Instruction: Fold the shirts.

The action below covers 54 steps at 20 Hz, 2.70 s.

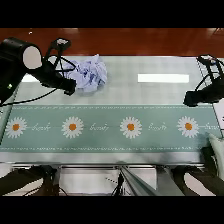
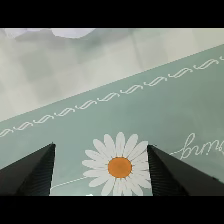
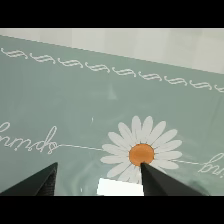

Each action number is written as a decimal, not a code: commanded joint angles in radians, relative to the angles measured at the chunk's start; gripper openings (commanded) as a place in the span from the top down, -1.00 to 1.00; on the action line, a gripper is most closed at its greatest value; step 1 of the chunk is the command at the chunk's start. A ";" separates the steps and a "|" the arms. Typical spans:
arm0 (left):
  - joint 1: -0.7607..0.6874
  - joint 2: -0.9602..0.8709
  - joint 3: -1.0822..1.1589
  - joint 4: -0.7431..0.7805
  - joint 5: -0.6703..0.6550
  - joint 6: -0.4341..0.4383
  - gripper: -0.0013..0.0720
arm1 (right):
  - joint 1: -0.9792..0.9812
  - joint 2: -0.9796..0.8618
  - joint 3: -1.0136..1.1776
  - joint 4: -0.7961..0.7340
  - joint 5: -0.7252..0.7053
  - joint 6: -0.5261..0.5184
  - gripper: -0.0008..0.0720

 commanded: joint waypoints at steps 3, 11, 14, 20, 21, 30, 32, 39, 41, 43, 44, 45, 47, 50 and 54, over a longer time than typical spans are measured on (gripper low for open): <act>0.000 -0.001 0.000 0.000 0.000 0.000 -1.00 | 0.001 -0.001 0.000 0.000 0.000 0.000 -0.66; 0.000 -0.001 0.000 0.000 0.000 0.000 -1.00 | 0.001 -0.001 0.000 0.000 0.000 0.000 -0.66; 0.000 -0.001 0.000 0.000 0.000 0.000 -1.00 | 0.001 -0.001 0.000 0.000 0.000 0.000 -0.66; 0.000 -0.003 0.000 0.000 0.016 0.000 -1.00 | 0.001 -0.001 0.000 0.002 -0.060 0.000 -0.66; 0.000 -0.006 0.000 0.000 0.046 0.000 -1.00 | 0.001 -0.001 0.000 0.003 -0.091 0.000 -0.66; 0.102 -0.153 0.005 0.043 0.620 -0.074 -1.00 | 0.001 -0.001 0.000 0.002 -0.245 0.020 -0.66; 0.160 -0.225 0.016 0.038 0.626 -0.141 -1.00 | 0.001 -0.001 0.000 0.000 -0.247 0.020 -0.66; 0.207 -0.383 0.016 -0.257 0.653 0.015 -1.00 | 0.001 -0.001 0.000 0.001 -0.246 0.040 -0.65; 0.207 -0.422 0.016 -0.336 0.652 0.079 -1.00 | 0.001 -0.001 0.000 0.001 -0.246 0.048 -0.65; 0.208 -0.461 0.016 -0.344 0.652 0.080 -1.00 | 0.001 -0.001 0.000 0.002 -0.245 0.056 -0.65; 0.208 -0.480 0.016 -0.344 0.652 0.080 -1.00 | 0.001 -0.001 0.000 0.002 -0.243 0.063 -0.65; 0.208 -0.497 0.016 -0.344 0.652 0.080 -1.00 | 0.001 -0.001 0.000 0.002 -0.240 0.070 -0.65; 0.208 -0.513 0.017 -0.344 0.644 0.071 -0.45 | 0.001 -0.001 0.000 0.002 -0.232 0.073 -0.65; 0.224 -0.511 0.045 -0.340 0.531 0.065 0.90 | 0.001 -0.001 0.000 0.001 -0.215 0.073 -0.65; 0.260 -0.447 0.229 -0.340 0.298 0.093 0.90 | 0.001 -0.001 0.000 0.001 -0.195 0.072 -0.65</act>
